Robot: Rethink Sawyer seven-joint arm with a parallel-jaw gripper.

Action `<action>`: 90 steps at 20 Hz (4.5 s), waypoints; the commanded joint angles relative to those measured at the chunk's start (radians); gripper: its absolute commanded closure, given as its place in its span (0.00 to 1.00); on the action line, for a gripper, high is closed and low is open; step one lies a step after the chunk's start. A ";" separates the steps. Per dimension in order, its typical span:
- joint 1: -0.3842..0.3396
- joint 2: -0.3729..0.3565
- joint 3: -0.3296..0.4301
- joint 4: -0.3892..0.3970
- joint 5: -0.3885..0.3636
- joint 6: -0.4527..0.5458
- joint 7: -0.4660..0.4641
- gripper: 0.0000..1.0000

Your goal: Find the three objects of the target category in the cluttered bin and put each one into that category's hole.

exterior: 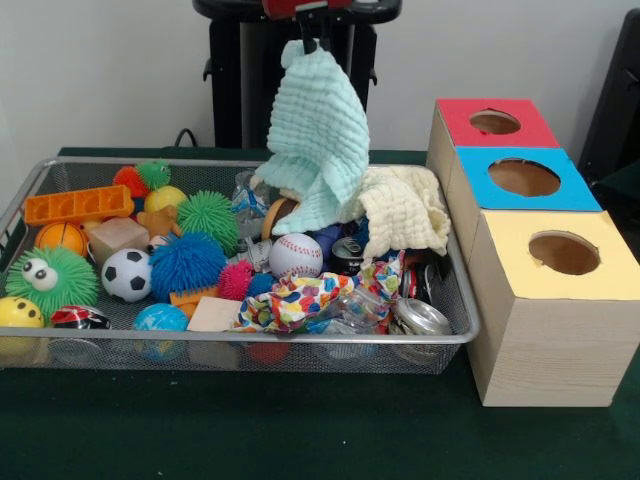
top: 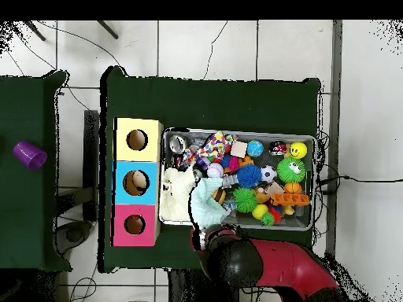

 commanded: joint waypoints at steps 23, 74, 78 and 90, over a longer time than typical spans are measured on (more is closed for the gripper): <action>0.166 0.080 -0.180 -0.078 0.043 -0.088 0.205 1.00; 0.281 0.316 -0.249 -0.566 0.207 0.061 0.124 0.00; 0.303 0.332 -0.284 -0.671 0.078 0.119 -0.006 0.00; 0.208 0.357 -0.199 -0.719 -0.044 0.194 -0.107 0.00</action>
